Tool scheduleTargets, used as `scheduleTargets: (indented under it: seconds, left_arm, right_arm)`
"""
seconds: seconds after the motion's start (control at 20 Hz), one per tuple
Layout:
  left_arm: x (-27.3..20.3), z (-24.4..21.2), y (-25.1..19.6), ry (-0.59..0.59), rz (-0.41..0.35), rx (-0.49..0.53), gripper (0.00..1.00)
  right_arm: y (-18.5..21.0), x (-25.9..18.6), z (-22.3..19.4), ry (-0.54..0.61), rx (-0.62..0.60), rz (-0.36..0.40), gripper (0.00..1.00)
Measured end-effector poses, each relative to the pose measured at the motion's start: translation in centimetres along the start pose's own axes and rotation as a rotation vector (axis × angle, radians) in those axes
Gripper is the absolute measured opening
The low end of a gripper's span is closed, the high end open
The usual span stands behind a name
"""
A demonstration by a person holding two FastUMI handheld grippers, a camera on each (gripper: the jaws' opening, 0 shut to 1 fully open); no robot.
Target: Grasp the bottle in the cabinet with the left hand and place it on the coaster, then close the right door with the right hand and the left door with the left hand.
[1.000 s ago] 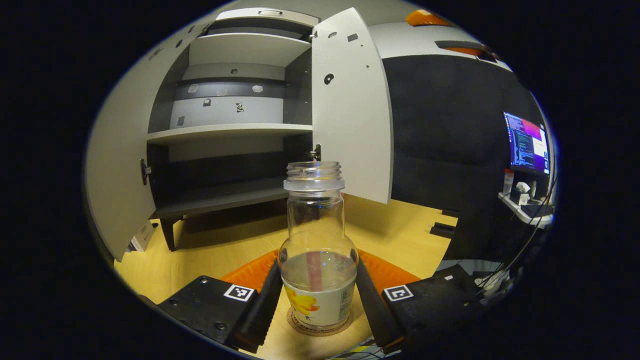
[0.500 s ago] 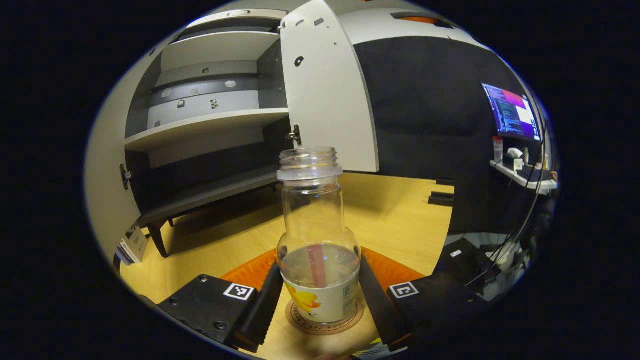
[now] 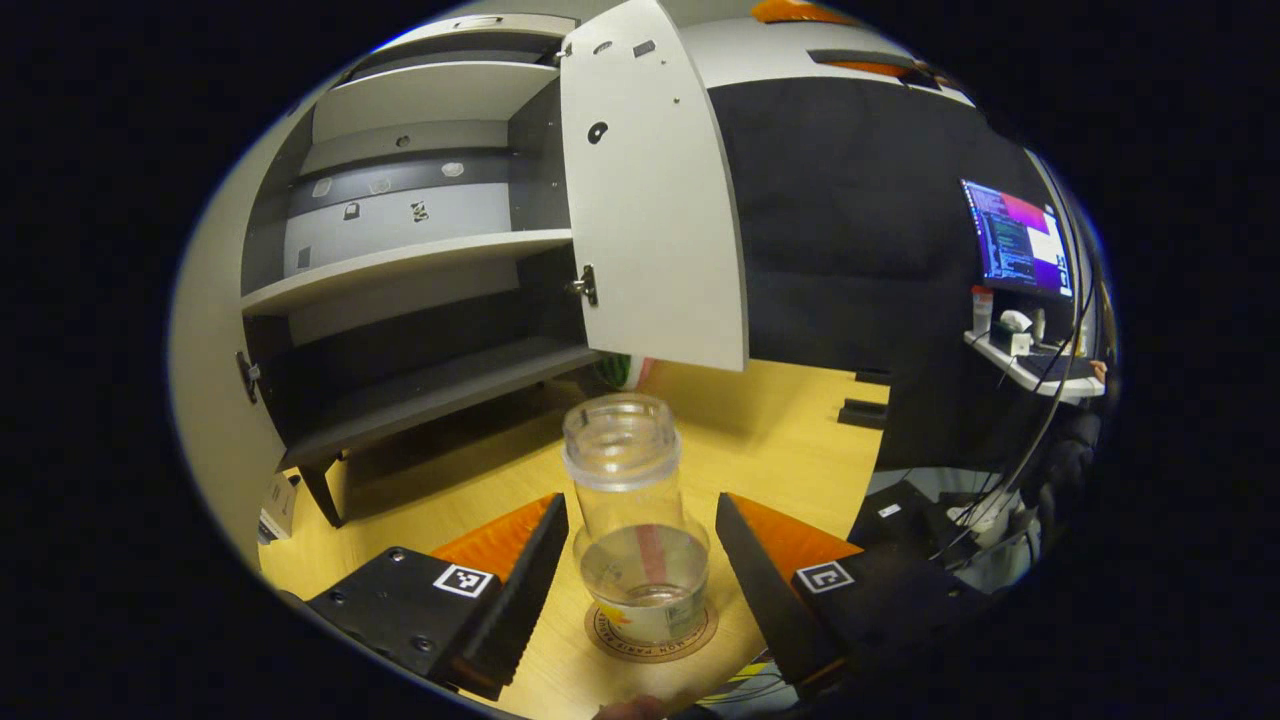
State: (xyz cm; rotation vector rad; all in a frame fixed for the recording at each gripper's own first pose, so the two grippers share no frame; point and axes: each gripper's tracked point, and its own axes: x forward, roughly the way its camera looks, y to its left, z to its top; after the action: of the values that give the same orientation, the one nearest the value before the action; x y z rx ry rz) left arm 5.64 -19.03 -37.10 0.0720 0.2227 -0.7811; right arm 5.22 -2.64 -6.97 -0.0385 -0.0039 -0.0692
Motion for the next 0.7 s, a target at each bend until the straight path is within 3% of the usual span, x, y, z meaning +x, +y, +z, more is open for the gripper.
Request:
scheduleTargets:
  seconds: [0.2,0.5,0.6,0.7]
  left_arm:
    - [-1.8,4.3,1.2,-0.052,0.029,0.015,0.94]
    - [-5.8,14.6,4.0,-0.216,0.059,0.031,0.94]
    - [-7.0,17.1,5.8,-0.228,0.12,0.042,0.94]
    - [-8.2,19.6,7.7,-0.256,0.187,-0.002,0.95]
  right_arm:
    - [-2.6,0.5,-0.7,0.026,-0.054,-0.028,0.98]
    - [-7.7,3.6,0.4,0.016,-0.05,-0.108,0.98]
    - [-10.2,4.9,0.9,0.014,-0.071,-0.139,0.93]
    - [-12.5,6.2,1.4,0.016,-0.095,-0.166,0.98]
